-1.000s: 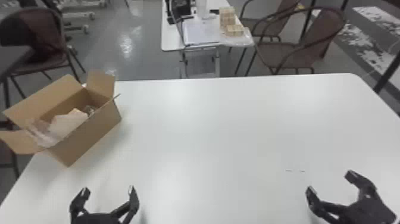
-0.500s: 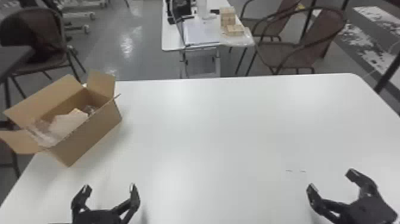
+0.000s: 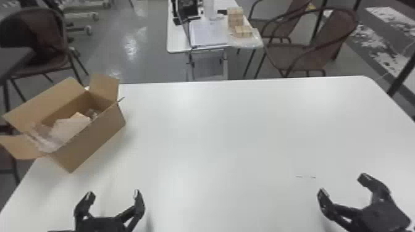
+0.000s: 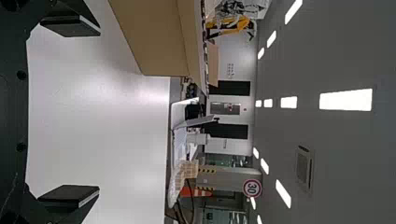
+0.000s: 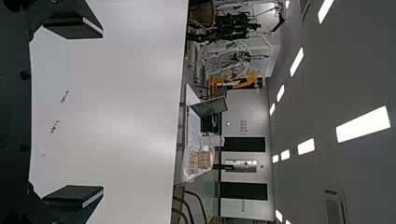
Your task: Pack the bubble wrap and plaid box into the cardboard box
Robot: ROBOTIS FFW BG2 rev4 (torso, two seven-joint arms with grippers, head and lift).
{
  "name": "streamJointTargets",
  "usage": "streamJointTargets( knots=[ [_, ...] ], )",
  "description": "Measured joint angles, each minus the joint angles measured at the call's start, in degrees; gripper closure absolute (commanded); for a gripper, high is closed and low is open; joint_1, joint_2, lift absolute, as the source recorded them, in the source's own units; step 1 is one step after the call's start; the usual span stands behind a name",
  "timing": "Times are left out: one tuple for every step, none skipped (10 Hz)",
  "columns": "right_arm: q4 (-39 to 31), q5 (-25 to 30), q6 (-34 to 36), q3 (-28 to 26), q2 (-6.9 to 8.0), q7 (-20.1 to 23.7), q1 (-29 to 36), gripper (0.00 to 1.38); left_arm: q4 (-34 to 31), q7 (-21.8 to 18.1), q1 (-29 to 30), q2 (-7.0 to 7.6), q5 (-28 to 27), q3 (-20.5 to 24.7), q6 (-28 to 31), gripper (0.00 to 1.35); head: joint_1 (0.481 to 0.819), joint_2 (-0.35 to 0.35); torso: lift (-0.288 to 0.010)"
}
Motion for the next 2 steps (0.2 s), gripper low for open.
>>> streamJointTargets(
  knots=[
    [0.0,0.0,0.0,0.0,0.00,0.0,0.0,0.12,0.0,0.0,0.0,-0.05,0.1,0.0,0.0,0.11,0.695,0.066,-0.159],
    [-0.1,0.0,0.0,0.0,0.00,0.0,0.1,0.12,0.0,0.0,0.0,-0.07,0.1,0.0,0.0,0.11,0.695,0.066,-0.159]
  ],
)
